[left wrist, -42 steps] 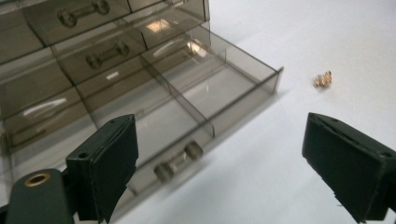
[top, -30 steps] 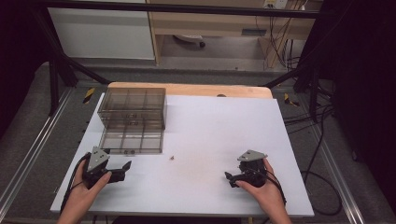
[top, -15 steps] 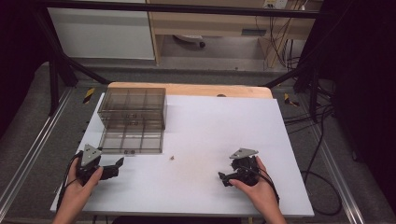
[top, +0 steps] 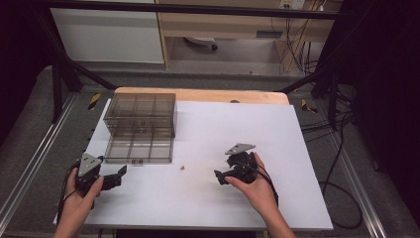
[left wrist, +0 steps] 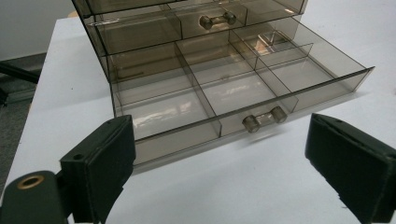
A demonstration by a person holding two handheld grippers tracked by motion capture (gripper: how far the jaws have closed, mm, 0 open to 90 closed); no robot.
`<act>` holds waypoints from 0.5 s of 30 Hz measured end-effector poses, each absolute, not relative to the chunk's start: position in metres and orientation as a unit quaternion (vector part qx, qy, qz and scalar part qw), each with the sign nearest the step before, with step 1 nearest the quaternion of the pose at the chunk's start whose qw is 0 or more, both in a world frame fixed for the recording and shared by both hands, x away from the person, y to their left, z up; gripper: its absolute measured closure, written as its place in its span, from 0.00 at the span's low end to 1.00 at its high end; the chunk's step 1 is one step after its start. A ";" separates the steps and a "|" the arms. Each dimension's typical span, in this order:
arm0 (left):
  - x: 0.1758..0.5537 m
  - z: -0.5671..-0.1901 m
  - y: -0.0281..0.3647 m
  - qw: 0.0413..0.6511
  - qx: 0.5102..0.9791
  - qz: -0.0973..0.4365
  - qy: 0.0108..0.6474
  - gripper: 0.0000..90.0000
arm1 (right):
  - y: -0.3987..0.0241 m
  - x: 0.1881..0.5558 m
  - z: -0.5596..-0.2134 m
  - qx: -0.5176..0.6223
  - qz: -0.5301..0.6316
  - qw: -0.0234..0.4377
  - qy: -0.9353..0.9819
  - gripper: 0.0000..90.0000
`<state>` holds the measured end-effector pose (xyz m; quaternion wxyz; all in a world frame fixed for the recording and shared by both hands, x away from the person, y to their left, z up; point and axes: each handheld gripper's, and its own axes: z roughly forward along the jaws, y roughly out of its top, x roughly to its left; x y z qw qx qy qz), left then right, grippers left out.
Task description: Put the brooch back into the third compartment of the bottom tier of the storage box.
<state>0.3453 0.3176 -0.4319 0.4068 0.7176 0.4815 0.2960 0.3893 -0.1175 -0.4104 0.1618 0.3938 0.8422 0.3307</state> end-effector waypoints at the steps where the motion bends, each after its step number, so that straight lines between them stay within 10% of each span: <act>1: 0.346 -0.432 0.317 0.405 0.718 0.296 0.482 0.10 | -0.113 0.391 -0.408 0.388 0.331 0.164 0.844 0.07; 15: 0.345 -0.432 0.316 0.403 0.720 0.297 0.481 0.09 | -0.060 0.412 -0.405 0.362 0.324 0.136 0.863 0.09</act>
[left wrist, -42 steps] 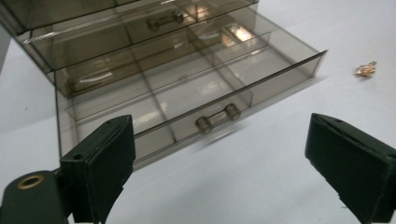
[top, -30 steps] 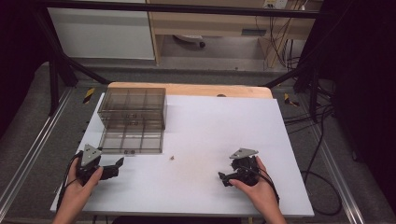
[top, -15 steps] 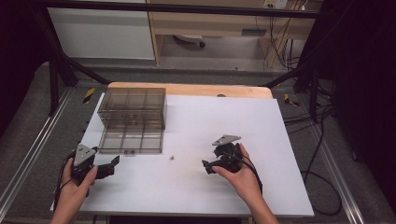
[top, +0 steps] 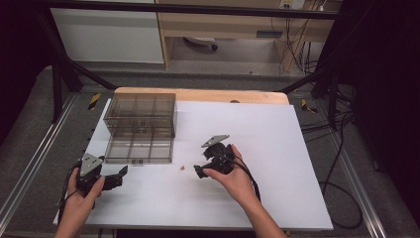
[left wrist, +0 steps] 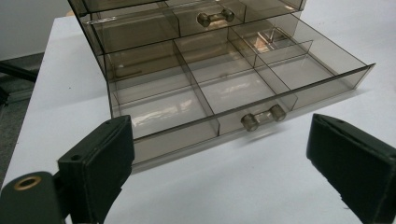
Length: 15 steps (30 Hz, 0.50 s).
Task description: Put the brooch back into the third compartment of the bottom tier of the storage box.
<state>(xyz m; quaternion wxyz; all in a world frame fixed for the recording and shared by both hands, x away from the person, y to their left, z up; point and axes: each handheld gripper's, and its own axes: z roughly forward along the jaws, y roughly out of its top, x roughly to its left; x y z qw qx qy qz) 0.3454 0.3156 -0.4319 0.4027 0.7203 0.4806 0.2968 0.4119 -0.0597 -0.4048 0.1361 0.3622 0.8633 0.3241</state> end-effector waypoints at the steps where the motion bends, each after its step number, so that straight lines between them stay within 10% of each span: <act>1: 0.346 -0.432 0.316 0.404 0.719 0.297 0.482 0.09 | -0.057 0.413 -0.405 0.360 0.322 0.135 0.865 0.09; 15: 0.348 -0.433 0.315 0.400 0.723 0.294 0.481 0.08 | -0.038 0.416 -0.411 0.334 0.328 0.133 0.873 0.19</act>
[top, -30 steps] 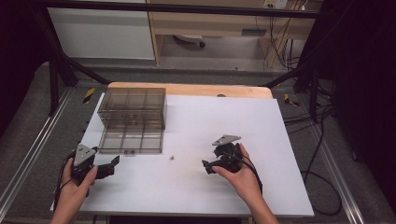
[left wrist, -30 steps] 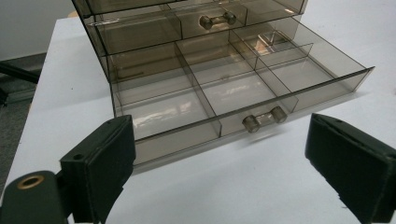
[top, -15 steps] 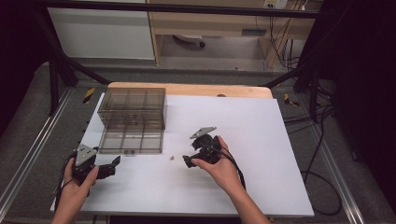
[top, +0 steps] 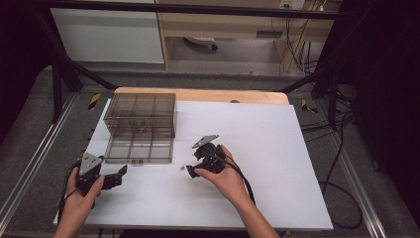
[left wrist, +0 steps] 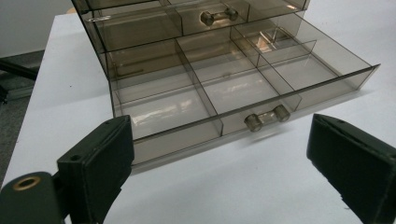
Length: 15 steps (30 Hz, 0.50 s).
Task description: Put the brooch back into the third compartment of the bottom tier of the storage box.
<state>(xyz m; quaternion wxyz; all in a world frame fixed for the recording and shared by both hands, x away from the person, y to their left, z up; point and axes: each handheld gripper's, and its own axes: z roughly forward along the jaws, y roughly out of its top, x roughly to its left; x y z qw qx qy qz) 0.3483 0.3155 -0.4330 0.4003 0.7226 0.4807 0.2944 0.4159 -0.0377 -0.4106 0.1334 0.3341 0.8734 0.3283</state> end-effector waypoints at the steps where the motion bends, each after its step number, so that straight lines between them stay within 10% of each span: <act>1: 0.348 -0.433 0.315 0.399 0.724 0.295 0.478 0.08 | -0.037 0.416 -0.411 0.333 0.332 0.134 0.872 0.20; 15: 0.350 -0.433 0.321 0.397 0.721 0.297 0.485 0.08 | -0.021 0.422 -0.421 0.333 0.353 0.112 0.867 0.46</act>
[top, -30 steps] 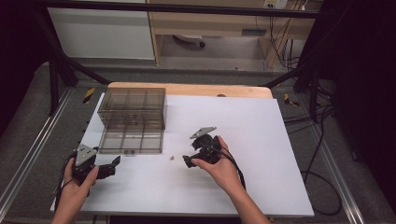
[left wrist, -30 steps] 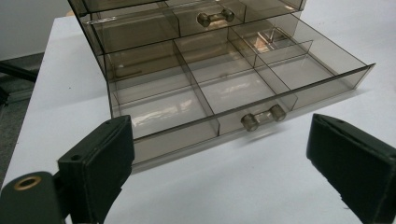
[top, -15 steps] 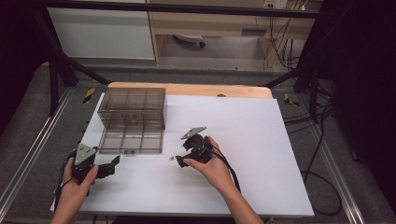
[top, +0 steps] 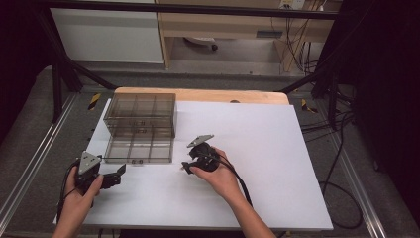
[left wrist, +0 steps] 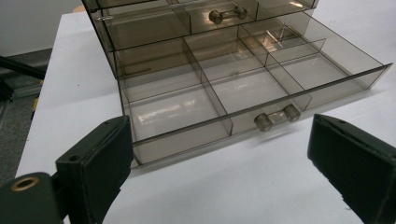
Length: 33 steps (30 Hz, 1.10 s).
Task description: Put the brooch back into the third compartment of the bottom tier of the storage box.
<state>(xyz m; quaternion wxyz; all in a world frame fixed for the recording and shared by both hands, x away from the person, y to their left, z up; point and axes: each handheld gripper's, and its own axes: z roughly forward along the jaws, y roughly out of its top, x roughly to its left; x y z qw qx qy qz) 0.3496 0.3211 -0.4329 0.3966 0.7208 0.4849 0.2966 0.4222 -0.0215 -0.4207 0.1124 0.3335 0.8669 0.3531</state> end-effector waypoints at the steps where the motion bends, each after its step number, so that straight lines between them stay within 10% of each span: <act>1: 0.350 -0.433 0.321 0.397 0.721 0.297 0.484 0.08 | -0.019 0.422 -0.422 0.332 0.355 0.110 0.867 0.48; 33: 0.351 -0.434 0.324 0.391 0.721 0.296 0.490 0.08 | 0.004 0.421 -0.442 0.322 0.351 0.088 0.875 0.79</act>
